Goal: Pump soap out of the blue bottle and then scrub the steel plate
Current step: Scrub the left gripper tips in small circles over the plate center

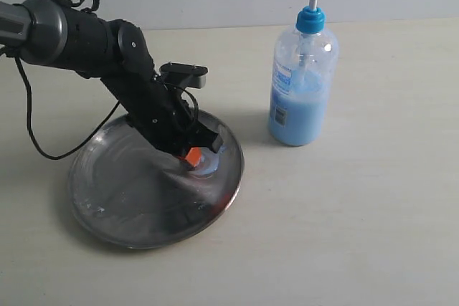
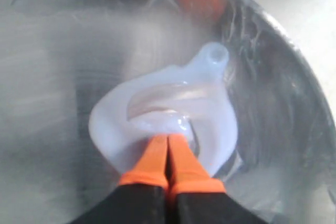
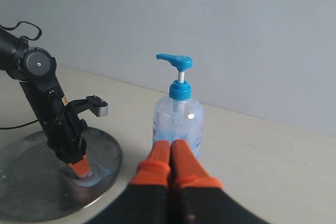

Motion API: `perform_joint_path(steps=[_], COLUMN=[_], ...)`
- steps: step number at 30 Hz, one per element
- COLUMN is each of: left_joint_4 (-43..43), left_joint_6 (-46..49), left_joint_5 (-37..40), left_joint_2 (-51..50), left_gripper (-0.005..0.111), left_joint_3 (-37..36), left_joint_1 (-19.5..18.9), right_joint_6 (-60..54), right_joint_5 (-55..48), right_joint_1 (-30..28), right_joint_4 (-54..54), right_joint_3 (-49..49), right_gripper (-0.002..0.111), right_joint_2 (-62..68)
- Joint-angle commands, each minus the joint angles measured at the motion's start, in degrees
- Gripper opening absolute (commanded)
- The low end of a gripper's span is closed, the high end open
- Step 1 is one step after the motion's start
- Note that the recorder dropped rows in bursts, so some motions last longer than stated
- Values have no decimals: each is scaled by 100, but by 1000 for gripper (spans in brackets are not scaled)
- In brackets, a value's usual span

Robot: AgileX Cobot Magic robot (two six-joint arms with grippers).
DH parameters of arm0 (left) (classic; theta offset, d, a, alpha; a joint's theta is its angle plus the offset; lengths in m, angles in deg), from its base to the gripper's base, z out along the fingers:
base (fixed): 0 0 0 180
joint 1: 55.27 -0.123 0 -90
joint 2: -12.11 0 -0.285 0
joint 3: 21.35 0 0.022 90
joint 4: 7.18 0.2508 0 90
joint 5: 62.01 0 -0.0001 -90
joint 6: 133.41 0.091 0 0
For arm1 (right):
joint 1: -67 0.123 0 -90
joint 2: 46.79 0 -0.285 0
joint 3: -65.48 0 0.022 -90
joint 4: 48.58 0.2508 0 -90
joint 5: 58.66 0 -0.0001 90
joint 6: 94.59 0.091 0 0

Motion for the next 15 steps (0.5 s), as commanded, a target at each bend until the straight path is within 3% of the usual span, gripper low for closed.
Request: perform_joint_path(steps=[1, 8, 15], left_joint_4=[-251, -251, -159], left_joint_6=[197, 165, -1], left_joint_5=[-112, -648, -634], left_joint_2=[-166, -176, -176], left_gripper=[0, 0, 0], left_joint_3=[-104, -104, -104], left_joint_1=[197, 181, 18], right_joint_6=[-3, -3, -3], right_joint_5=[83, 83, 83], right_joint_1=[-19, -19, -19], right_joint_4=[-24, -24, -24], right_joint_3=[12, 12, 12], right_gripper=[0, 0, 0], right_joint_2=[-12, -12, -12])
